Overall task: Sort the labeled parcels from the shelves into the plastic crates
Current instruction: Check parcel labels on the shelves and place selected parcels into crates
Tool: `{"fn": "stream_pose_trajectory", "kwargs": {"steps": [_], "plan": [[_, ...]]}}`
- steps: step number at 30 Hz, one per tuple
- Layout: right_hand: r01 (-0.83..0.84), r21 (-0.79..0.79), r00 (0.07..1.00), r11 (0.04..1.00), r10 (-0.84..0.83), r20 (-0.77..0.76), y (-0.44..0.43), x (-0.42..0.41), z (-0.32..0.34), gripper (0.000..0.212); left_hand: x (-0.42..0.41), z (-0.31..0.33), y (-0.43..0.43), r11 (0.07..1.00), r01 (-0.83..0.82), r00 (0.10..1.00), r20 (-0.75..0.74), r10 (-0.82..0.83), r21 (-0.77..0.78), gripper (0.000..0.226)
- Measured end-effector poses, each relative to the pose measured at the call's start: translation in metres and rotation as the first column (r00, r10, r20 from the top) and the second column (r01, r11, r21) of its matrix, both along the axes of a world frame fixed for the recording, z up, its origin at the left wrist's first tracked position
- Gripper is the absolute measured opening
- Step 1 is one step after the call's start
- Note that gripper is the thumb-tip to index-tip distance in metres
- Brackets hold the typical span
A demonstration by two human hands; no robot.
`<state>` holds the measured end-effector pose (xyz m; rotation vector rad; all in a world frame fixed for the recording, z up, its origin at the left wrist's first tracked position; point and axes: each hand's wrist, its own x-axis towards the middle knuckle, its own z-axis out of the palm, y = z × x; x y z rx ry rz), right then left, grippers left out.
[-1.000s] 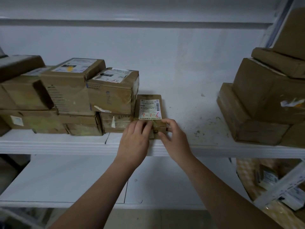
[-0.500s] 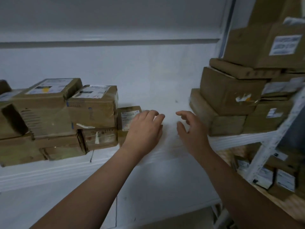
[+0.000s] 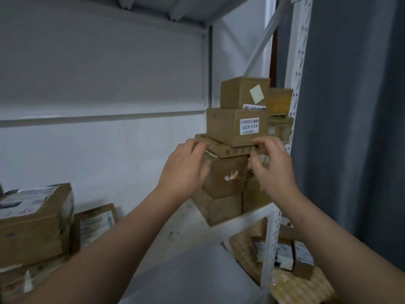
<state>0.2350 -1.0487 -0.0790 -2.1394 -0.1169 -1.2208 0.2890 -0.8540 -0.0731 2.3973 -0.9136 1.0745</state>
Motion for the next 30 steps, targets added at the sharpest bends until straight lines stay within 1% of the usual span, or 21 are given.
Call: {"fn": "stream_pose_trajectory", "kwargs": {"steps": [3,6,8,9,11,12,13,15,17,18,19,20,22,23,24,25,27,29,30], "plan": [[0.033,-0.002,0.999,0.999,-0.033,0.028,-0.024,0.007,0.027,0.033,0.005,0.03,-0.029,0.995,0.056,0.998,0.013,-0.055,-0.08,0.048],[0.047,0.055,0.999,0.997,-0.048,0.012,-0.045,0.025,0.06,0.043,0.019,0.065,-0.059,0.986,0.062,0.997,-0.033,-0.068,-0.154,0.053],[0.055,0.061,0.998,0.997,-0.054,-0.017,-0.058,0.042,0.082,0.05,0.031,0.089,-0.078,0.978,0.063,0.993,-0.085,-0.081,-0.197,0.058],[0.055,0.059,0.998,0.997,-0.053,-0.028,-0.064,0.05,0.092,0.054,0.037,0.1,-0.086,0.977,0.057,0.991,-0.11,-0.081,-0.205,0.061],[0.052,0.078,0.996,0.996,-0.047,-0.07,-0.075,0.065,0.109,0.059,0.048,0.119,-0.1,0.985,0.028,0.988,-0.143,-0.053,-0.172,0.067],[0.074,0.076,0.993,0.994,-0.067,-0.096,-0.081,0.073,0.115,0.059,0.052,0.126,-0.106,0.989,0.011,0.986,-0.165,-0.035,-0.145,0.068],[0.12,0.042,0.986,0.992,-0.114,-0.119,-0.086,0.079,0.119,0.056,0.057,0.132,-0.111,0.992,-0.003,0.981,-0.195,-0.021,-0.124,0.068],[0.221,-0.078,0.963,0.972,-0.23,-0.141,-0.095,0.088,0.122,0.046,0.065,0.137,-0.121,0.994,-0.019,0.969,-0.248,-0.007,-0.103,0.064],[0.244,-0.151,0.956,0.958,-0.263,-0.127,-0.101,0.096,0.122,0.037,0.07,0.139,-0.129,0.989,-0.018,0.96,-0.28,-0.024,-0.147,0.057],[0.231,-0.148,0.963,0.962,-0.247,-0.108,-0.102,0.1,0.12,0.033,0.071,0.138,-0.133,0.981,-0.011,0.957,-0.287,-0.046,-0.195,0.053],[0.205,-0.125,0.973,0.971,-0.216,-0.078,-0.102,0.103,0.119,0.029,0.07,0.137,-0.136,0.967,-0.009,0.956,-0.287,-0.067,-0.254,0.049],[0.146,-0.074,0.988,0.987,-0.149,-0.045,-0.101,0.105,0.118,0.025,0.069,0.136,-0.139,0.948,-0.008,0.957,-0.278,-0.085,-0.317,0.046],[-0.078,0.079,0.997,0.994,0.077,0.016,-0.095,0.104,0.118,0.022,0.064,0.135,-0.14,0.899,0.012,0.959,-0.25,-0.135,-0.439,0.046],[-0.193,0.142,0.981,0.971,0.188,0.044,-0.09,0.102,0.118,0.022,0.061,0.136,-0.14,0.865,0.04,0.959,-0.224,-0.173,-0.5,0.049],[-0.278,0.165,0.96,0.946,0.268,0.08,-0.086,0.099,0.118,0.023,0.057,0.137,-0.139,0.83,0.069,0.959,-0.192,-0.208,-0.554,0.054],[-0.339,0.152,0.939,0.929,0.323,0.117,-0.082,0.097,0.119,0.024,0.054,0.138,-0.137,0.799,0.087,0.961,-0.16,-0.224,-0.595,0.06],[-0.448,0.102,0.889,0.888,0.43,0.16,-0.071,0.093,0.119,0.028,0.047,0.142,-0.133,0.763,0.075,0.976,-0.109,-0.187,-0.642,0.072],[-0.55,0.09,0.831,0.831,0.532,0.163,-0.059,0.091,0.12,0.032,0.044,0.146,-0.126,0.732,0.026,0.988,-0.094,-0.122,-0.68,0.076],[-0.594,0.092,0.801,0.799,0.576,0.164,-0.054,0.091,0.121,0.032,0.044,0.147,-0.121,0.712,0.012,0.991,-0.088,-0.103,-0.702,0.074]]}}
